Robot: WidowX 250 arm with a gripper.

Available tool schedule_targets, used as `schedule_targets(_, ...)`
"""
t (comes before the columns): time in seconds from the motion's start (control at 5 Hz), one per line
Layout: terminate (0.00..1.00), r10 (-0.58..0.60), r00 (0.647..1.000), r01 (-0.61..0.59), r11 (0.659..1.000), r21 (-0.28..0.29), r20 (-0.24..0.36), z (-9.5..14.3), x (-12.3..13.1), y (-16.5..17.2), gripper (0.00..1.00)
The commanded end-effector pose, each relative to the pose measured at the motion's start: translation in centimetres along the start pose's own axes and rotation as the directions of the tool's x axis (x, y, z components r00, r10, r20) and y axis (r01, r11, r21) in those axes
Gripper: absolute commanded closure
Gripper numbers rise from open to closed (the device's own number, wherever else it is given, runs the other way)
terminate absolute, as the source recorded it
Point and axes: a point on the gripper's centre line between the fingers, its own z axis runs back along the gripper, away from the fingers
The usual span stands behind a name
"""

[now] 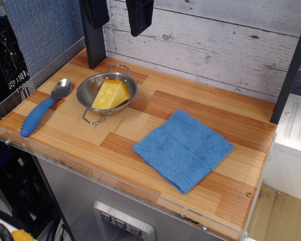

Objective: Take the cheese slice and put it on the blue towel

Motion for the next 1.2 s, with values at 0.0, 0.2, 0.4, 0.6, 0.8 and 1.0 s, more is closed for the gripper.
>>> schedule_targets(0.0,0.00,0.000,1.000,0.000,1.000,0.000,0.000,0.0,0.0,0.0,0.00)
schedule_targets(0.2,0.00,0.054,0.998,-0.055,0.998,0.006,0.030,0.5,-1.0,4.5,0.00)
schedule_targets(0.4,0.00,0.059,0.998,-0.060,0.998,0.028,0.025,-0.5,-1.3,9.6,0.00)
schedule_targets(0.6,0.00,0.086,0.996,-0.086,0.993,0.082,0.006,-3.0,-1.7,14.8,0.00)
schedule_targets(0.8,0.00,0.167,0.986,-0.166,0.981,0.100,-0.002,-5.8,-2.1,19.5,0.00)
schedule_targets(1.0,0.00,0.143,0.989,-0.137,0.984,0.114,-0.040,-9.4,-1.1,16.7,0.00)
